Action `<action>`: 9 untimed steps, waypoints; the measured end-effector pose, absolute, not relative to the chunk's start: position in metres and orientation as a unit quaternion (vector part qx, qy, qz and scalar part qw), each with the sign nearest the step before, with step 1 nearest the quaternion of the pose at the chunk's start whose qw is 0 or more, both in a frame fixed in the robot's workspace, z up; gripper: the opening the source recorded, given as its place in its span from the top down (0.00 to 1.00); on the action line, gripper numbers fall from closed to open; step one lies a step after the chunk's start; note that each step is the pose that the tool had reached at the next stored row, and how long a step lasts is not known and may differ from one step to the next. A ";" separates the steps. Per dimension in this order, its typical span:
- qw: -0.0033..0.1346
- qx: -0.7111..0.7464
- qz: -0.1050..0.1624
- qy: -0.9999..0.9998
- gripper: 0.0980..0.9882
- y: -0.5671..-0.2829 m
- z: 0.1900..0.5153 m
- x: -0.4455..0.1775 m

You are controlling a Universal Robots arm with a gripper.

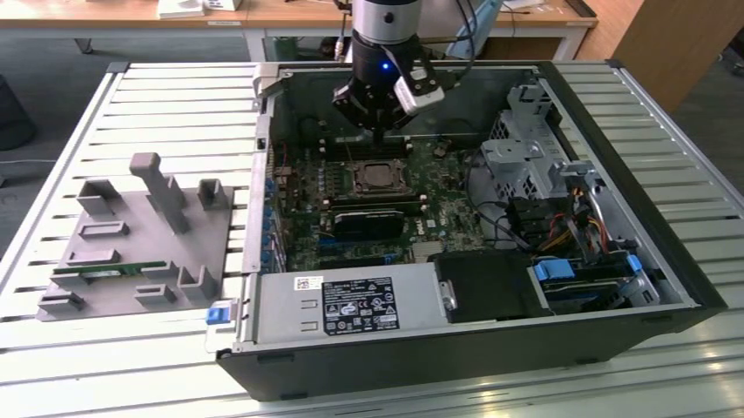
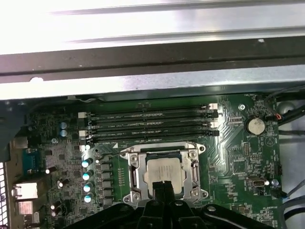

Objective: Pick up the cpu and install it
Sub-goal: 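Install the first cpu locking lever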

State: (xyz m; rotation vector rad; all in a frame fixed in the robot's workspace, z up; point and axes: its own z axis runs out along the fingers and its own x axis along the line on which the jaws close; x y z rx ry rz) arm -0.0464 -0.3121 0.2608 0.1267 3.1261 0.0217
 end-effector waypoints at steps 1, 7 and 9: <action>0.006 0.038 0.007 0.999 0.99 -0.312 0.261 -0.046; 0.006 0.037 0.007 0.999 0.99 -0.312 0.261 -0.046; 0.006 0.037 0.007 0.999 0.99 -0.312 0.261 -0.046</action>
